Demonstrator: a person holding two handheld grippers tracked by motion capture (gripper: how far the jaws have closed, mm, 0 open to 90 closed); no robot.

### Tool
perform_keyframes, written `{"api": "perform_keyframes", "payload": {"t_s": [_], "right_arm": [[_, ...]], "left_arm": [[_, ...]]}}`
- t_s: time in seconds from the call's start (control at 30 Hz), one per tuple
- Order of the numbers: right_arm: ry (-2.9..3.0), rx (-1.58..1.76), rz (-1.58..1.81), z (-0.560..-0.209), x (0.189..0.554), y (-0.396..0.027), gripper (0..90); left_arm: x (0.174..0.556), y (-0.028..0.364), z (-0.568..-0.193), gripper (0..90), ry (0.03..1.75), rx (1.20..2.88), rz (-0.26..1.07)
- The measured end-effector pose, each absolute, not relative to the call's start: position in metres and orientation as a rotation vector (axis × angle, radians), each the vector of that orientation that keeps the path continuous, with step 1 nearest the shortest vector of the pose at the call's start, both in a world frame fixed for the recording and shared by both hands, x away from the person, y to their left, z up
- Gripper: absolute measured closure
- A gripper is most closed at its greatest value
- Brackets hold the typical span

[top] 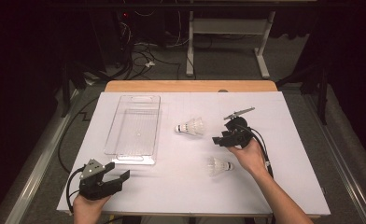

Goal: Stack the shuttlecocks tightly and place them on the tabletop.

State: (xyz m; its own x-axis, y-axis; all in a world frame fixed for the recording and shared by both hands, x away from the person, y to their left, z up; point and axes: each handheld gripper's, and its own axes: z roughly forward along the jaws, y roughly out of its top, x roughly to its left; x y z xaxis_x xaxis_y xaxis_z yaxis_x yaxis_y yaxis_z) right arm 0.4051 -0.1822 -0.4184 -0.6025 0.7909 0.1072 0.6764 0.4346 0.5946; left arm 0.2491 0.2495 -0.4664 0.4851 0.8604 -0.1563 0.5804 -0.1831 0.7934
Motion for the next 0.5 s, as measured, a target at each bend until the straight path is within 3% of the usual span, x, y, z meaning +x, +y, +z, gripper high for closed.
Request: {"api": "perform_keyframes", "payload": {"t_s": [0.5], "right_arm": [[2.562, 1.259, 0.88, -0.42, 0.387, -0.179, 51.5]], "left_arm": [[0.249, 0.25, -0.466, 31.3, 1.202, 1.878, 0.416]]}}
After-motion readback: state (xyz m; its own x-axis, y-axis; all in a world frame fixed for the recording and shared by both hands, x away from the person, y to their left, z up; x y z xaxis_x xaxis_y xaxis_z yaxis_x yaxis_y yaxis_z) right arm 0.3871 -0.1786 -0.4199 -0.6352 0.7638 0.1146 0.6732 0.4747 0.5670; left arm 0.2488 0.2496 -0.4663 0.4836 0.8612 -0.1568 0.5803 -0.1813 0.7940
